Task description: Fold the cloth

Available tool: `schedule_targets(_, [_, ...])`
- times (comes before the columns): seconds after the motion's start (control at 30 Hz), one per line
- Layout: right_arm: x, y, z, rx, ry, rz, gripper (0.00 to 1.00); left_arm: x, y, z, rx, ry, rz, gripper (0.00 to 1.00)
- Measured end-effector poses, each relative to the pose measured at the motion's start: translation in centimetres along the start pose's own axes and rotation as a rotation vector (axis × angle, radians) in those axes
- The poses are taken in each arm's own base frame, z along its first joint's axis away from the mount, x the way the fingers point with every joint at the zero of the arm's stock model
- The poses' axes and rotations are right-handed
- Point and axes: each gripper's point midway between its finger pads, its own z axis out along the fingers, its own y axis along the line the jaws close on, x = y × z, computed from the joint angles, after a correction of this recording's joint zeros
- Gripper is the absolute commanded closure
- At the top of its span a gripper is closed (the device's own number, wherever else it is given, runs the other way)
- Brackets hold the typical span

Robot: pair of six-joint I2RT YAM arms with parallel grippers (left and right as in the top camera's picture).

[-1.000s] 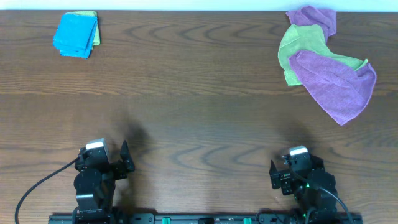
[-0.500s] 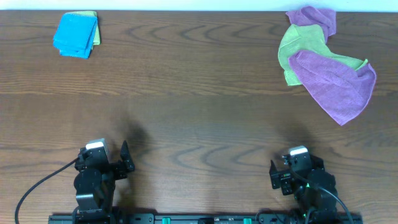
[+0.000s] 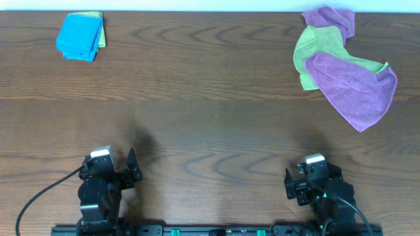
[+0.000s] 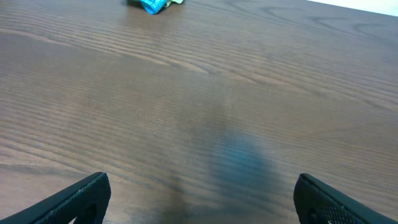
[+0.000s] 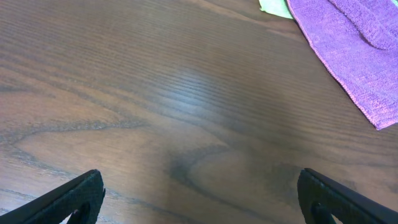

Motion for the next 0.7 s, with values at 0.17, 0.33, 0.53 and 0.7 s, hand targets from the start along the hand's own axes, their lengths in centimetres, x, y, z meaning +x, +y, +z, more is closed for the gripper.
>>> schedule_targets(0.17, [-0.6,-0.1,0.0,0.004,-0.026,0.001,0.01,0.0,0.0,0.0,0.000,0.000,0.000,0.05])
schedule_targets(0.33, [-7.9,-1.0,-1.1,0.021,-0.340,0.076,0.01,0.0,0.0,0.0,0.000,0.000,0.000,0.05])
schedule_targets(0.53, [-13.9,-2.2,-4.3,-0.055,-0.622,0.441,0.01,0.0,0.0,0.0,0.000,-0.003,0.000,0.05])
schedule_targets(0.7, [-13.5,-4.6,-4.5,0.021,-0.644,0.660,0.01,0.0,0.0,0.0,0.001,-0.003,0.000,0.05])
